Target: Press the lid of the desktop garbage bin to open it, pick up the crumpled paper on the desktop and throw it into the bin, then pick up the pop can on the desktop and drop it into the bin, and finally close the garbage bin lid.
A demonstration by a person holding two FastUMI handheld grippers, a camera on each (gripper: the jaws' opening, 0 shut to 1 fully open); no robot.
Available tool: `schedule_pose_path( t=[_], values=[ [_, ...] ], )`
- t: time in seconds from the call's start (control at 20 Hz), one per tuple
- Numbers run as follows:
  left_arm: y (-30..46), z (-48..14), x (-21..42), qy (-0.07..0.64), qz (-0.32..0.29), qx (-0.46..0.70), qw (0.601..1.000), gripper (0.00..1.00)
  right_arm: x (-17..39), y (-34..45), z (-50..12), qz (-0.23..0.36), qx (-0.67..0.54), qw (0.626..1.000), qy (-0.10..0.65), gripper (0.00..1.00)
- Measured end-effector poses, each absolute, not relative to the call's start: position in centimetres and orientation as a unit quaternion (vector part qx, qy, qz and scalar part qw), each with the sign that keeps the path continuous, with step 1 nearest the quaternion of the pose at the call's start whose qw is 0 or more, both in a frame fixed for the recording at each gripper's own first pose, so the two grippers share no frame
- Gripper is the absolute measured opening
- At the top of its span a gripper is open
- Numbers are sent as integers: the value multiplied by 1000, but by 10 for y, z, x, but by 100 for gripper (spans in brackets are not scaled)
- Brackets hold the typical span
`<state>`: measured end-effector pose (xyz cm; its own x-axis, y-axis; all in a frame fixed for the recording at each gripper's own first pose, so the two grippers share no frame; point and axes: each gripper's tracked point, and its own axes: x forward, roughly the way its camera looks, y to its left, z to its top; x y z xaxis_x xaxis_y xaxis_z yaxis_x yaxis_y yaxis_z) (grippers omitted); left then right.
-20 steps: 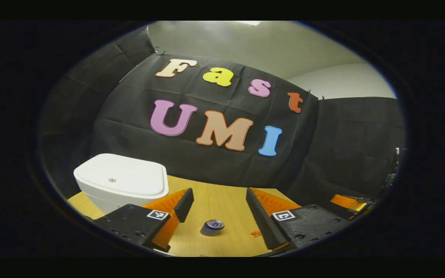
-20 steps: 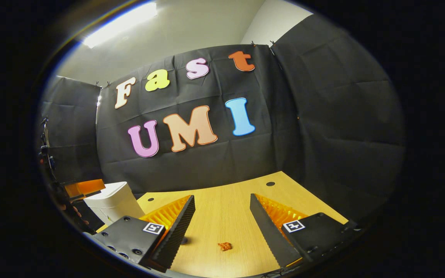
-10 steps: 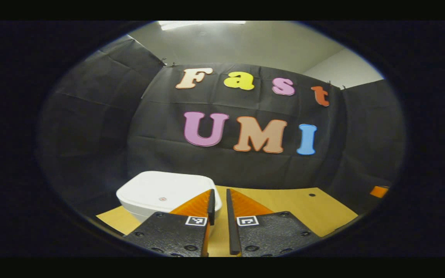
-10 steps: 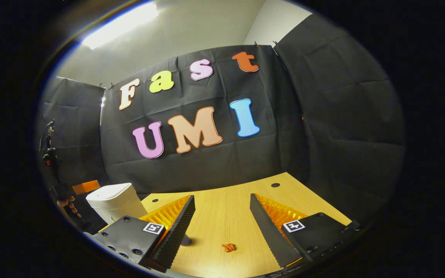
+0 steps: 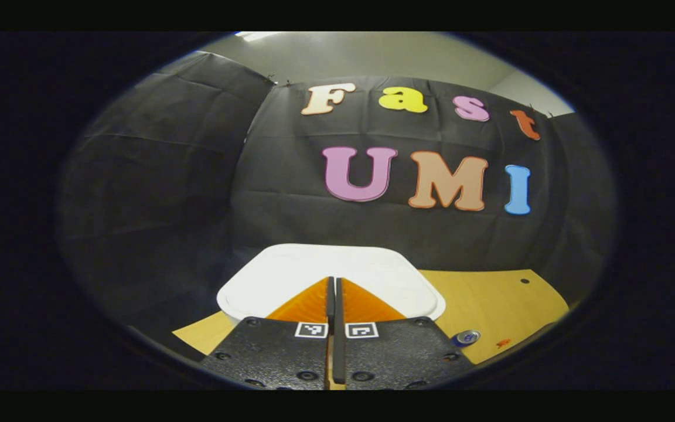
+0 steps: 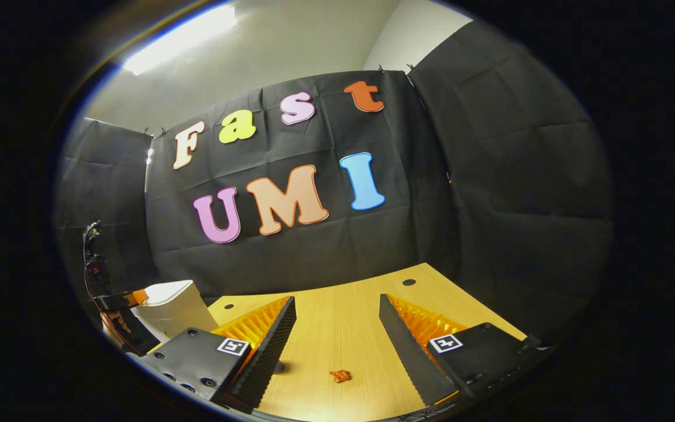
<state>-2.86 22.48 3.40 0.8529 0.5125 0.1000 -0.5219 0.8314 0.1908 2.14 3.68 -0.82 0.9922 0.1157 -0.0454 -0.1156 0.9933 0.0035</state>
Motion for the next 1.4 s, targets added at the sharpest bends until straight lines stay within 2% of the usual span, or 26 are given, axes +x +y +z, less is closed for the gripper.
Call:
schedule_pose_path(
  t=[0.1,0.2,0.55,0.75,0.8,0.95,1.05,1.2,1.3,1.4],
  values=[
    [225,28,-30,-45,263,99,959,0,22,39,-14,60,4,998,32,95],
    [229,13,-25,-9,274,137,952,0,24,45,-23,65,1,997,45,95],
    [217,63,-27,-33,270,138,952,0,31,67,-25,94,-3,994,51,95],
    [154,138,-30,-126,211,150,958,0,33,66,-28,92,5,994,51,95],
    [141,143,-30,-139,195,149,959,0,34,66,-30,91,2,995,52,93],
    [117,131,-31,-137,159,144,967,0,36,68,-38,91,-15,994,54,95],
    [107,120,-33,-121,145,144,971,38,41,73,-50,101,-24,993,62,95],
    [107,105,-44,-105,164,144,970,94,51,78,-84,113,-38,989,91,95],
    [105,105,-60,-113,175,134,969,92,62,79,-112,120,-52,985,111,96],
    [110,106,-75,-116,191,129,966,94,78,71,-148,119,-75,980,142,95]
  ],
)
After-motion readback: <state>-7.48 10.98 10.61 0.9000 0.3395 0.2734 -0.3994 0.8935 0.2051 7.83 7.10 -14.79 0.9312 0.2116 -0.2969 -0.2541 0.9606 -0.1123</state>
